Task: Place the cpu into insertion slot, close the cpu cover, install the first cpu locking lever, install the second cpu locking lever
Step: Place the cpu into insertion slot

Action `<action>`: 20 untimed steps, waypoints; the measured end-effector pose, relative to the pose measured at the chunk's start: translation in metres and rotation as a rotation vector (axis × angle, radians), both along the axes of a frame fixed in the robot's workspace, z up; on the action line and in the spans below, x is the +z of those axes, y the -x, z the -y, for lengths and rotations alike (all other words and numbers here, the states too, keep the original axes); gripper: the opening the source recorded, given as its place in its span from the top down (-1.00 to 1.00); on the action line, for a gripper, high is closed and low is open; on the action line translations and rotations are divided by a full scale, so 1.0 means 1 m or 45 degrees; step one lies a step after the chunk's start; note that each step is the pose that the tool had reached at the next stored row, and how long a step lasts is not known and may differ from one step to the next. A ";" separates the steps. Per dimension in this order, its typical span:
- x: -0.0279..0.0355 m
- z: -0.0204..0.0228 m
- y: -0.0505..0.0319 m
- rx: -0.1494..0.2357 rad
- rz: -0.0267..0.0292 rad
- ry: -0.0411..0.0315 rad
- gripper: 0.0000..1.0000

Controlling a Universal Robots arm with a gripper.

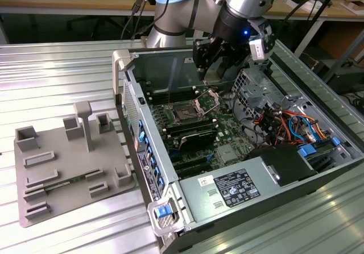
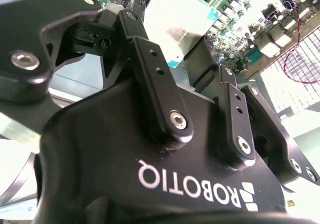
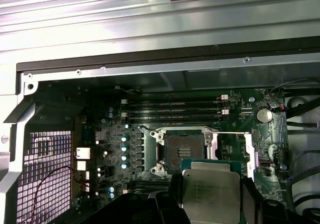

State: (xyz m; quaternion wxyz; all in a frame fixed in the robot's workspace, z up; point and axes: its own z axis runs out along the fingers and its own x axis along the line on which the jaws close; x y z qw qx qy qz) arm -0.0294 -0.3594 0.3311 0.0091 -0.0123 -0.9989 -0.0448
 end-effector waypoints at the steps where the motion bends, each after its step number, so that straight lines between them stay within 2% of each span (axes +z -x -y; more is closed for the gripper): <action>1: -0.0003 0.0000 0.0000 0.000 0.0000 0.0000 -0.09; 20: -0.0045 0.0000 0.0000 0.000 0.0000 -0.0001 -0.09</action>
